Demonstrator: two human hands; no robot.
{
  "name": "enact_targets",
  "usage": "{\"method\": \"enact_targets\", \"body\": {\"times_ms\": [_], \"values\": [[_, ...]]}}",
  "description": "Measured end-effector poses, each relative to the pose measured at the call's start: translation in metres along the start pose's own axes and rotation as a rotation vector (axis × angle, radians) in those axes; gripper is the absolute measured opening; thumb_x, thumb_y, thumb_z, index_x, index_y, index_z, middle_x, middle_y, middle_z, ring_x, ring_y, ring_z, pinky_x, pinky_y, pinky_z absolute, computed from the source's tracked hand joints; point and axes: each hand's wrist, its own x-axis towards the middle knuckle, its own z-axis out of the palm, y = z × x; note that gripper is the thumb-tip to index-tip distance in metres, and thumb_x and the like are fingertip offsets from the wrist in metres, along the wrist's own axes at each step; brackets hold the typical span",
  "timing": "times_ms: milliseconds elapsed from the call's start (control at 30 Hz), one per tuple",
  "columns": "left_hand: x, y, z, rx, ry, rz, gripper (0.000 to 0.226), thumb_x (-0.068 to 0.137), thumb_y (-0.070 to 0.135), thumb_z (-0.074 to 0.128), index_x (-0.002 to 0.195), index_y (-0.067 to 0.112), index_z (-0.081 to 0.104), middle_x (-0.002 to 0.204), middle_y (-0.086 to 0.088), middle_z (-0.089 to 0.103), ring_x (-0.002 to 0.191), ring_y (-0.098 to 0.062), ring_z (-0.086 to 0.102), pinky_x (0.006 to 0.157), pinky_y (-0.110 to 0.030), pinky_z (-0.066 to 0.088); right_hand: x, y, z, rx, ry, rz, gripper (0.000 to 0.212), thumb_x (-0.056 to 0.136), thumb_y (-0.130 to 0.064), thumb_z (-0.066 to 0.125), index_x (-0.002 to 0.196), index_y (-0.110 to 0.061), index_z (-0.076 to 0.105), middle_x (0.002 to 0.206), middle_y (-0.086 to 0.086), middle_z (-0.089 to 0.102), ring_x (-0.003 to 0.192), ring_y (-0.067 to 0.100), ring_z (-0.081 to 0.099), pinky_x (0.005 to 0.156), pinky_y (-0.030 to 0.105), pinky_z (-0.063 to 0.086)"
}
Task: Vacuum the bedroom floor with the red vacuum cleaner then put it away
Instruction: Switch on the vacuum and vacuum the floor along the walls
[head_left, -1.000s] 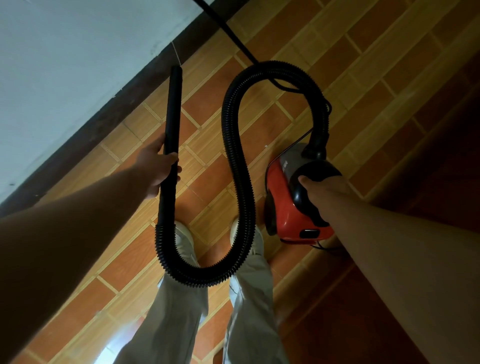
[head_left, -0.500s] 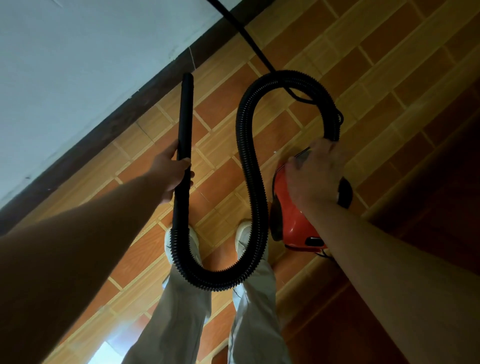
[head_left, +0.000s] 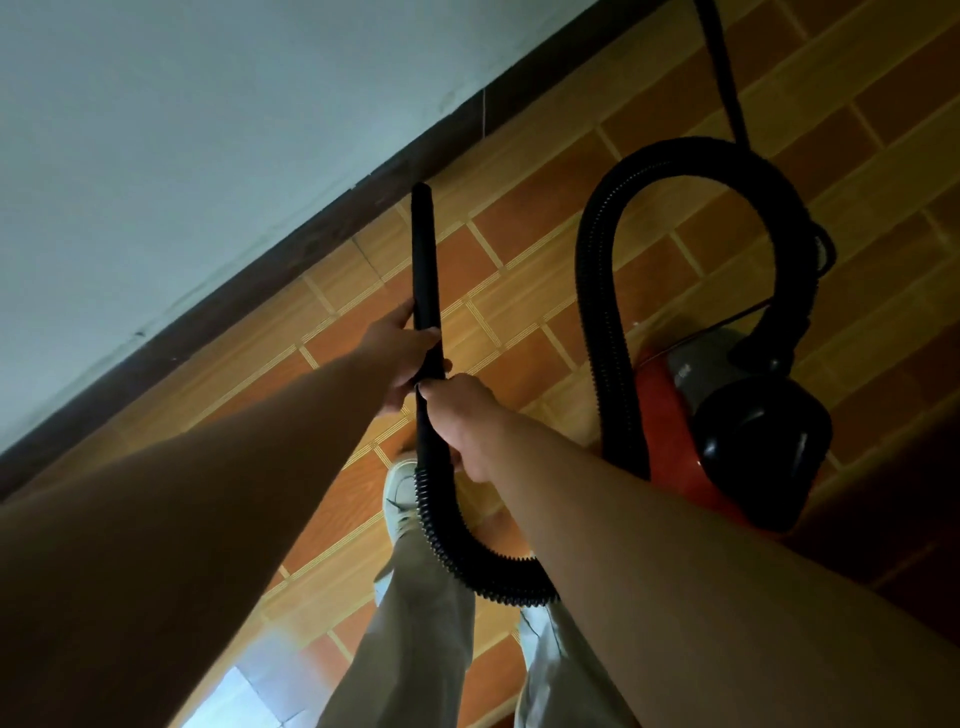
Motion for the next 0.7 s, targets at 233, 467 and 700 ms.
{"method": "enact_targets", "body": {"times_ms": [233, 467, 700], "values": [[0.016, -0.009, -0.012, -0.046, -0.006, -0.048, 0.070, 0.099, 0.002, 0.058, 0.156, 0.034, 0.034, 0.118, -0.019, 0.064, 0.102, -0.036, 0.070, 0.088, -0.048, 0.060, 0.021, 0.010, 0.024, 0.238, -0.054, 0.069, 0.030, 0.108, -0.035, 0.045, 0.121, -0.013, 0.060, 0.080, 0.007, 0.059, 0.067, 0.024, 0.060, 0.072, 0.039, 0.053], [0.014, 0.002, -0.005, -0.054, 0.015, -0.015, 0.067, 0.100, 0.002, 0.058, 0.156, 0.031, 0.035, 0.102, -0.012, 0.062, 0.099, -0.036, 0.071, 0.088, -0.049, 0.060, 0.021, 0.002, 0.015, 0.211, -0.008, -0.011, 0.031, 0.110, -0.035, 0.040, 0.127, -0.018, 0.060, 0.076, 0.008, 0.057, 0.058, 0.021, 0.055, 0.059, 0.033, 0.050], [0.012, -0.005, 0.000, 0.082, -0.053, -0.017, 0.070, 0.099, 0.006, 0.061, 0.156, 0.034, 0.033, 0.122, -0.020, 0.064, 0.098, -0.034, 0.072, 0.084, -0.049, 0.061, 0.028, 0.023, 0.021, 0.217, 0.055, -0.013, 0.036, 0.108, -0.038, 0.041, 0.130, -0.013, 0.054, 0.079, 0.009, 0.061, 0.063, 0.023, 0.059, 0.064, 0.037, 0.053]]}}
